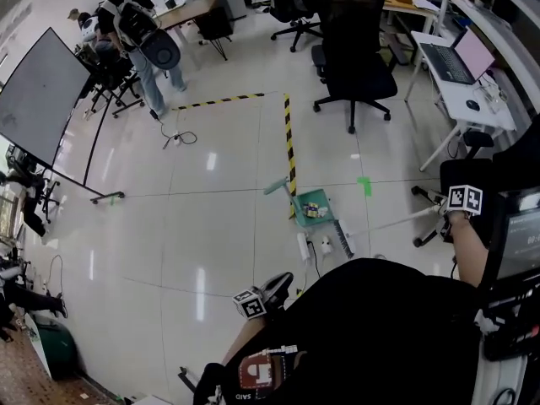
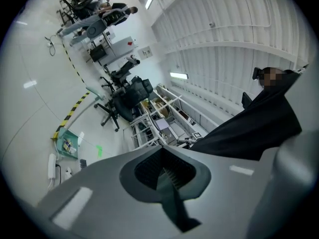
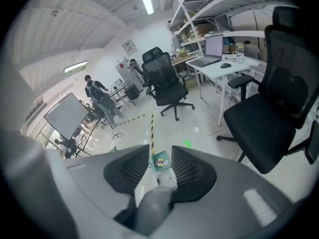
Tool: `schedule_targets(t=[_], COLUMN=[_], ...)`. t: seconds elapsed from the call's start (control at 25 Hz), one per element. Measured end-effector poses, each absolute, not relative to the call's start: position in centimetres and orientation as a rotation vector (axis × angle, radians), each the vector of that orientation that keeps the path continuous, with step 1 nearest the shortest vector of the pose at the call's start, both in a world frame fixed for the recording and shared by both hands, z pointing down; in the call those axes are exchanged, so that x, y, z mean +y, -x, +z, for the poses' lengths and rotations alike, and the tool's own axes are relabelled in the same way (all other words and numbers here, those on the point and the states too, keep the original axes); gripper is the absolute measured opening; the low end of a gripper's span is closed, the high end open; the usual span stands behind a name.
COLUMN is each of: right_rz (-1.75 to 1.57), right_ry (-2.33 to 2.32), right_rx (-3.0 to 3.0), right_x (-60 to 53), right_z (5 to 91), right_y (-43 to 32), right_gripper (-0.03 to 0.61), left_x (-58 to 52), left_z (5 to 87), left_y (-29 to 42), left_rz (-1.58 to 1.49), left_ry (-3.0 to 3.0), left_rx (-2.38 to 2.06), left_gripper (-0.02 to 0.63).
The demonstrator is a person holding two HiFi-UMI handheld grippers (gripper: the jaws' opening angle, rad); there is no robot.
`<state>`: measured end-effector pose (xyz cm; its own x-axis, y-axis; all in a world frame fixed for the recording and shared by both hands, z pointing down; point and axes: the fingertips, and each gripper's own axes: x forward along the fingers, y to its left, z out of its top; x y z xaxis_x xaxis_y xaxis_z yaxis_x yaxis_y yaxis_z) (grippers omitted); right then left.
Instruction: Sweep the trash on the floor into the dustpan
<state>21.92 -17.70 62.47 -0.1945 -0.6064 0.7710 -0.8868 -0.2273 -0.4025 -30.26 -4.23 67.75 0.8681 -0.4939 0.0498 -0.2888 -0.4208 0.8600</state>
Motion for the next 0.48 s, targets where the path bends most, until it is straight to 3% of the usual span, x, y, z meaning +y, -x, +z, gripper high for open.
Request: schedule_targets(t=[0.48], right_rz=[1.377], right_ry=[-1.823], right_rx=[-1.674], right_x=[-4.2], right_z=[61.0], right_y=[-28.6], right_gripper=[0.135], left_x=[-3.2], left_z=[64.8], left_y=[20.7], left_rz=[-0.187], left_ry=[-2.145], left_rx=[-0.342], left_gripper=[0.002])
